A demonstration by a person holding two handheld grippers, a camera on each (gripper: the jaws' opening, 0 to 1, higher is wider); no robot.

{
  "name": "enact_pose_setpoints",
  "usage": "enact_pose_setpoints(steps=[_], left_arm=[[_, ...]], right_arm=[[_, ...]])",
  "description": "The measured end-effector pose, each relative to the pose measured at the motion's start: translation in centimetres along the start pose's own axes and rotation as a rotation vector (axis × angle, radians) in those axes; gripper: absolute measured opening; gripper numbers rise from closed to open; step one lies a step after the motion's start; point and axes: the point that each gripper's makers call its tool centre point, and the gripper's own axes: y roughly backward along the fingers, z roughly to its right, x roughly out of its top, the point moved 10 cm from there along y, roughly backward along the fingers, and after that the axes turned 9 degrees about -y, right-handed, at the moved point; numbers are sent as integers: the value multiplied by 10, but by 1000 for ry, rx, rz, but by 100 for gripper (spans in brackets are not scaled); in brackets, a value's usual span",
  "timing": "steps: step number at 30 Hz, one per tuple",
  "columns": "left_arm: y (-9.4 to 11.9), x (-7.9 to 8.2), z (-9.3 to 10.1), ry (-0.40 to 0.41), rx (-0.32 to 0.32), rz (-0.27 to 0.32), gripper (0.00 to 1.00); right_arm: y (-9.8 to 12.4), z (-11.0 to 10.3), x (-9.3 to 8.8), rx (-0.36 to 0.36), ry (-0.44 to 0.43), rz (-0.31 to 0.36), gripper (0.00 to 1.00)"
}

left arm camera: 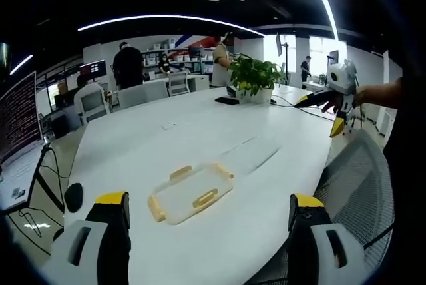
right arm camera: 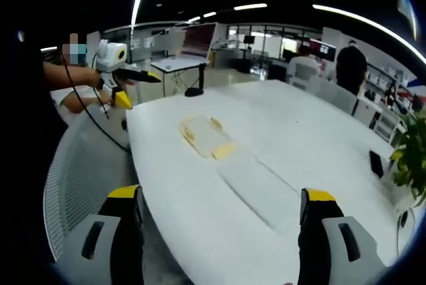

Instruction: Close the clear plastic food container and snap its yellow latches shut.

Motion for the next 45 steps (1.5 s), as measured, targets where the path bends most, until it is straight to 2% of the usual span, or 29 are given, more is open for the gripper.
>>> enact_pose_setpoints(steps=[14,28,45], left_arm=[[-5,-3,-9,-13,-21,-16,96],[-11,-7,-23,-37,-47,-36,95],[-29,-13,-39,-79,-99,-63,93]], right_arm=[[-13,10,13,40,57,-34,95],[-28,12,25,83,105,-62,94],[-55,18,36,126,154,-90,91]])
